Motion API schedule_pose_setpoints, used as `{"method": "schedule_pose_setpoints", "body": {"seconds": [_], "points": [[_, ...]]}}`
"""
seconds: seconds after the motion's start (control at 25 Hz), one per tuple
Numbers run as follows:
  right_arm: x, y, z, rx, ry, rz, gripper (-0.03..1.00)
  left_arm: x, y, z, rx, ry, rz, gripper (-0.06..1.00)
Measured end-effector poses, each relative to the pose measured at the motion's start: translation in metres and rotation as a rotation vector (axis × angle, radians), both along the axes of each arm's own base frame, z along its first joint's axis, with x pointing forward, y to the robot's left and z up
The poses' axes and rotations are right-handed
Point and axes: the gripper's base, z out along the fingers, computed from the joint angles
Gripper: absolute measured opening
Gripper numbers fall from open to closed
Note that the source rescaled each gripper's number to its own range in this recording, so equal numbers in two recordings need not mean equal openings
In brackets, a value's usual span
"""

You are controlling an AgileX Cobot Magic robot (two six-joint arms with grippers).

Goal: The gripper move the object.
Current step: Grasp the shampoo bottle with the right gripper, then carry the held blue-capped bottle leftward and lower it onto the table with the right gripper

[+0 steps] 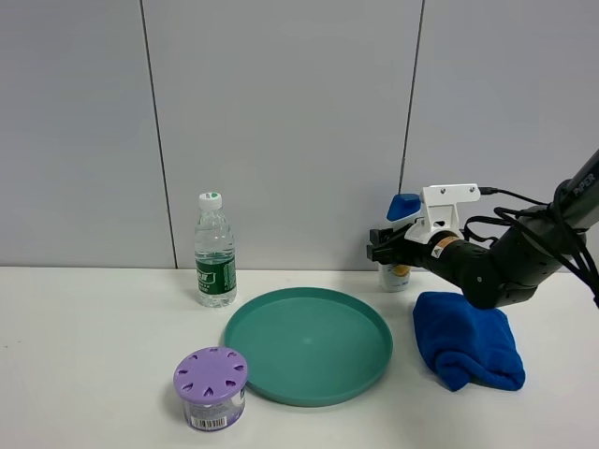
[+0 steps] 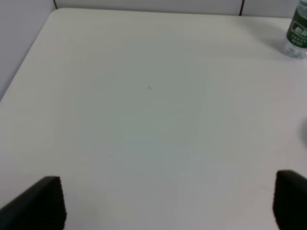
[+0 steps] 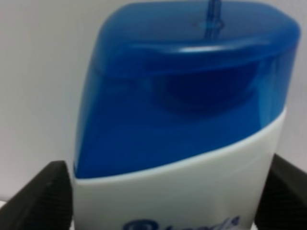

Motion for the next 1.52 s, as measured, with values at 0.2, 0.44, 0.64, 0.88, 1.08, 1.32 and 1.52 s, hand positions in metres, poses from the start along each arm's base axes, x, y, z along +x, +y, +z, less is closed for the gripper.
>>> {"method": "schedule_pose_setpoints", "body": {"seconds": [0.2,0.44,0.64,0.88,1.08,1.32,1.52], "points": [[0.0,0.001,0.003,0.009,-0.036,0.005,0.06,0.0,0.0,0.0,0.0,0.0,0.0,1.0],[0.0,0.003,0.004,-0.005,-0.042,0.031,0.01,0.0,0.0,0.0,0.0,0.0,0.0,1.0],[0.0,0.003,0.004,-0.006,-0.042,0.033,0.01,0.0,0.0,0.0,0.0,0.0,0.0,1.0],[0.0,0.003,0.009,-0.024,-0.036,0.035,0.01,0.0,0.0,0.0,0.0,0.0,0.0,1.0],[0.0,0.004,0.033,-0.068,0.005,0.046,0.0,0.0,0.0,0.0,0.0,0.0,0.0,1.0],[-0.008,0.016,0.081,-0.08,0.009,0.08,0.0,0.0,0.0,0.0,0.0,0.0,0.0,1.0],[-0.025,0.042,0.123,-0.1,-0.002,0.158,0.0,0.0,0.0,0.0,0.0,0.0,0.0,1.0]]}}
